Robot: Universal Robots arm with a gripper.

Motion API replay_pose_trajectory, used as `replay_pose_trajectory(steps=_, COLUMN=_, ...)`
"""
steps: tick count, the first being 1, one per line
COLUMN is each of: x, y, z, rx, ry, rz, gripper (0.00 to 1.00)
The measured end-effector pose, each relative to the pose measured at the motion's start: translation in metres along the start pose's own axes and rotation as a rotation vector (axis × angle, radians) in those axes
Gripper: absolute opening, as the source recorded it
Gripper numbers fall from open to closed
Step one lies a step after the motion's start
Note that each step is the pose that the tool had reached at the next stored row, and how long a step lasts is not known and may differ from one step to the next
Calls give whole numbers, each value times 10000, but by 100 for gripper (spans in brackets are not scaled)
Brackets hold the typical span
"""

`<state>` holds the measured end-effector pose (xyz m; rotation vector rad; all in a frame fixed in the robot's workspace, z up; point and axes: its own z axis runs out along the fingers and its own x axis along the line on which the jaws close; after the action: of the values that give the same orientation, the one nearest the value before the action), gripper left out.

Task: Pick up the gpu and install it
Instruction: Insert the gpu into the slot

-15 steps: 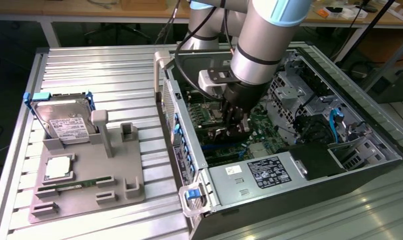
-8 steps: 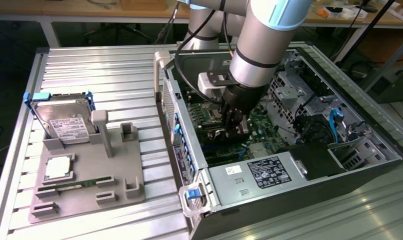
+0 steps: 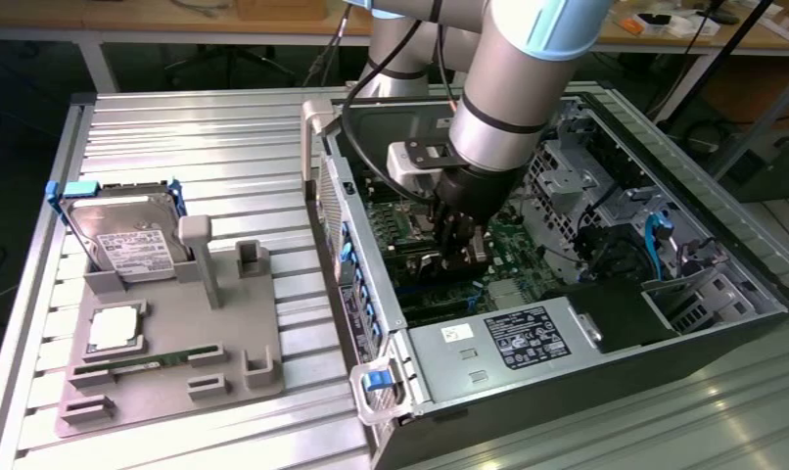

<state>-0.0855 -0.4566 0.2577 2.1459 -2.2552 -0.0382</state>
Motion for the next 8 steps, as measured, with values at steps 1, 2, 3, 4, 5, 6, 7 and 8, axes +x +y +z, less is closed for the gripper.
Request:
replay_pose_trajectory(steps=1, x=-1, y=1, z=-6, rx=-21, ry=-4, rz=2, gripper=27)
replay_pose_trajectory(steps=2, x=-1, y=1, z=-7, rx=-24, ry=-3, rz=2, gripper=27)
replay_pose_trajectory(steps=3, x=0, y=1, z=-10, rx=-27, ry=1, rz=1, gripper=27)
replay_pose_trajectory(steps=4, x=0, y=2, z=-11, rx=-27, ry=2, rz=1, gripper=27)
replay_pose_trajectory(steps=5, x=0, y=2, z=-11, rx=-27, ry=2, rz=-13, gripper=27)
replay_pose_trajectory(steps=6, x=0, y=2, z=-11, rx=-28, ry=4, rz=-47, gripper=27)
replay_pose_trajectory(steps=7, x=0, y=3, z=-11, rx=-27, ry=5, rz=-91, gripper=27)
replay_pose_trajectory(steps=8, x=0, y=3, z=-11, rx=-27, ry=8, rz=-136, gripper=27)
